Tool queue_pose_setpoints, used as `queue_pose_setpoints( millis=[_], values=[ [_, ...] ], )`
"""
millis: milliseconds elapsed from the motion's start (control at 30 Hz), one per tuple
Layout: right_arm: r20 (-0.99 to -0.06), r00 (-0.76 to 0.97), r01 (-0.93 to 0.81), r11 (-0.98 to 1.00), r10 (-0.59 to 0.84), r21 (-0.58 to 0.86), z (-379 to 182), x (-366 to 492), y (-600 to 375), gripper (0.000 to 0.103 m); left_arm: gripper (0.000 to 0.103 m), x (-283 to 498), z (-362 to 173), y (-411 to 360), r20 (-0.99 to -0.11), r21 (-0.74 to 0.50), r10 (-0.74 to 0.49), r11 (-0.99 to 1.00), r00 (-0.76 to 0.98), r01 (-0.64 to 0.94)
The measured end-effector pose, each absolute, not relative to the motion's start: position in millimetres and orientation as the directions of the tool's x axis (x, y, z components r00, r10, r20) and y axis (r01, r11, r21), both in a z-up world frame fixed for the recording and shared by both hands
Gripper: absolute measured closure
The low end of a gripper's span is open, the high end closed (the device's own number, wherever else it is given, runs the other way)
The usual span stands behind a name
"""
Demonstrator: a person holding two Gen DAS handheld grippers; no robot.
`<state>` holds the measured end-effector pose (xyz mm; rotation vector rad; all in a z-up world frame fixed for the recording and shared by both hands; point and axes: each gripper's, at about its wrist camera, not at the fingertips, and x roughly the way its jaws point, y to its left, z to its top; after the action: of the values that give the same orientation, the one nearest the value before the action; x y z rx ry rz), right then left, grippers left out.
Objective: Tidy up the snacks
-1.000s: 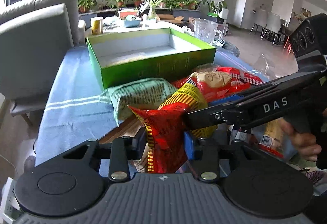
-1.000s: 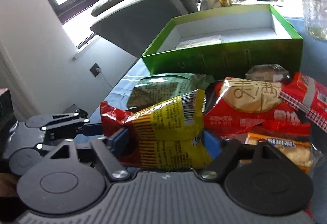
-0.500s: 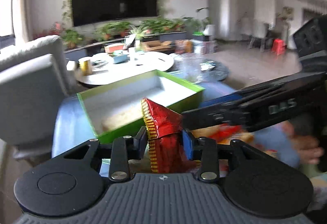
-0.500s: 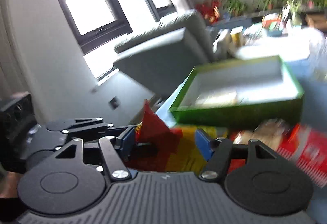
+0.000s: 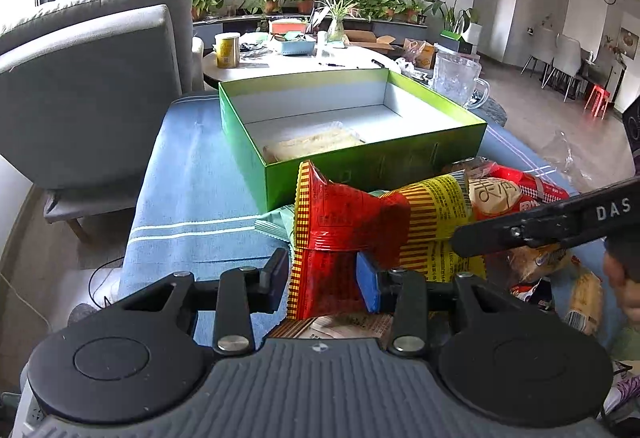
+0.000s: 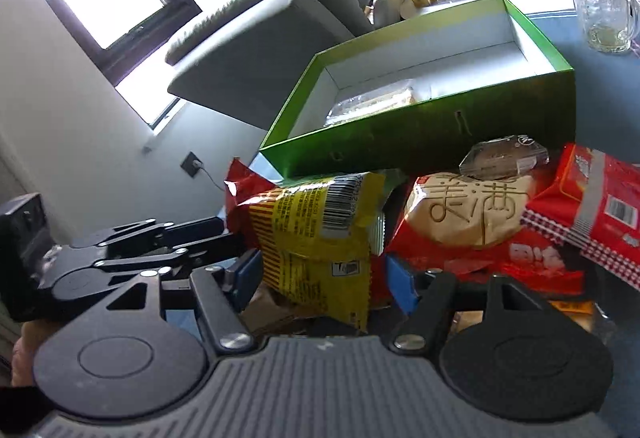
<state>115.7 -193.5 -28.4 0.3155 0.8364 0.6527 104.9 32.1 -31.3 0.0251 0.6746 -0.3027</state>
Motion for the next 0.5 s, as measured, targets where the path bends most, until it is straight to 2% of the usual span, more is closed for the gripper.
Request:
queue_pose_setpoints(
  millis=[133, 200, 233, 300, 333, 500],
  values=[
    [-0.568, 0.495, -0.408, 0.754, 0.657, 0.516, -29.5, 119.3, -188.4, 0.019, 0.068, 107.9, -36.1, 31.7, -0.617, -0.108, -0.305, 0.946, 0.725, 0.306],
    [-0.568, 0.493, -0.399, 0.752, 0.659, 0.525, -31.7, 120.3, -186.3, 0.018, 0.068, 108.7, -37.2, 27.9, -0.614, -0.131, -0.335, 0.936, 0.715, 0.326],
    [-0.571, 0.494, -0.400, 0.755, 0.655, 0.520, -31.1, 119.7, -184.1, 0.018, 0.064, 107.4, -36.4, 24.7, -0.611, -0.127, -0.334, 0.936, 0.718, 0.328],
    [-0.575, 0.519, -0.407, 0.775, 0.632, 0.484, -26.6, 113.8, -180.4, 0.030, 0.063, 102.3, -31.9, 17.3, -0.602, -0.086, -0.317, 0.938, 0.733, 0.336],
    [-0.575, 0.538, -0.415, 0.787, 0.616, 0.456, -22.1, 110.3, -179.0, 0.040, 0.063, 99.7, -28.3, 15.4, -0.591, -0.078, -0.323, 0.935, 0.739, 0.347],
    [-0.487, 0.622, -0.434, 0.788, 0.612, 0.437, 7.5, 97.1, -192.5, 0.042, 0.063, 96.1, 3.7, 10.8, -0.507, -0.101, -0.364, 0.925, 0.781, 0.366]
  ],
)
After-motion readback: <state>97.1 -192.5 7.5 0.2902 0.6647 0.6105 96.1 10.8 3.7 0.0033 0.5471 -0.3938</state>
